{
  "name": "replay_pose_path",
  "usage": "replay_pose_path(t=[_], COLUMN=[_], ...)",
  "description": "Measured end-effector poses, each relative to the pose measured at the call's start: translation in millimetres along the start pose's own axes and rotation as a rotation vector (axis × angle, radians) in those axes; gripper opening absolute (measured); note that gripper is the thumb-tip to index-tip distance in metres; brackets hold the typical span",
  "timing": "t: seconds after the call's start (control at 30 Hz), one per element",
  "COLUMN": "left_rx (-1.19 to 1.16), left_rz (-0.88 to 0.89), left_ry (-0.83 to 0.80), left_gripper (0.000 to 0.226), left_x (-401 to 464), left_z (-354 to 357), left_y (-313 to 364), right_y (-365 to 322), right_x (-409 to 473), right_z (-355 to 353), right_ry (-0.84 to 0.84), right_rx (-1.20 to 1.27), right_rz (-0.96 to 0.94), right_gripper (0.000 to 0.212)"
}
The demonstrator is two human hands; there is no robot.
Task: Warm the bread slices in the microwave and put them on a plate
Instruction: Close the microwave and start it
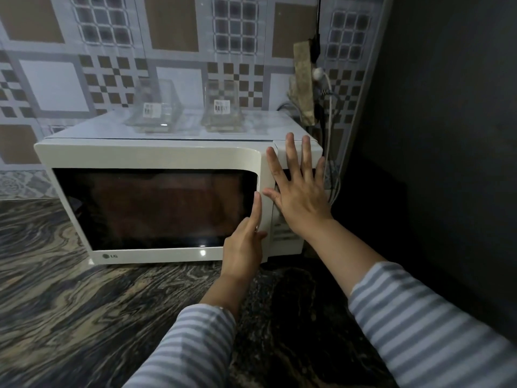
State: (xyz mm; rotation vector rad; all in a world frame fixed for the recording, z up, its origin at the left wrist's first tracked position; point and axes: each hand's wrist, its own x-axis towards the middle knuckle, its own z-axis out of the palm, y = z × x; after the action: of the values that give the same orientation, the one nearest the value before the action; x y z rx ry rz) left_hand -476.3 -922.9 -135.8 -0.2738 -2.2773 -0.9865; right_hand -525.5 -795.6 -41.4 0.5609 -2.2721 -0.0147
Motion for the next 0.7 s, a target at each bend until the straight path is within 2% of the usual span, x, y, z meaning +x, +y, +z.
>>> replay_pose_path(t=[0.17, 0.37, 0.57, 0.7], left_rx=[0.010, 0.060, 0.013, -0.040], left_rz=[0.039, -0.033, -0.006, 0.030], left_ry=[0.023, -0.012, -0.097, -0.169], left_gripper=[0.104, 0.104, 0.104, 0.102], left_x=[-1.1, 11.7, 11.2, -11.5], left_z=[0.7, 2.0, -3.0, -4.7], left_y=[0.9, 3.7, 1.9, 1.3], right_y=[-0.7, -8.0, -6.2, -9.6], right_x=[-0.7, 4.3, 1.2, -32.7], right_z=[-2.5, -4.8, -7.6, -5.2], right_ry=[-0.041, -0.128, -0.104, -0.071], right_rx=[-0.027, -0.041, -0.006, 0.085], right_rz=[0.012, 0.098, 0.067, 0.057], right_gripper=[0.081, 0.085, 0.082, 0.070])
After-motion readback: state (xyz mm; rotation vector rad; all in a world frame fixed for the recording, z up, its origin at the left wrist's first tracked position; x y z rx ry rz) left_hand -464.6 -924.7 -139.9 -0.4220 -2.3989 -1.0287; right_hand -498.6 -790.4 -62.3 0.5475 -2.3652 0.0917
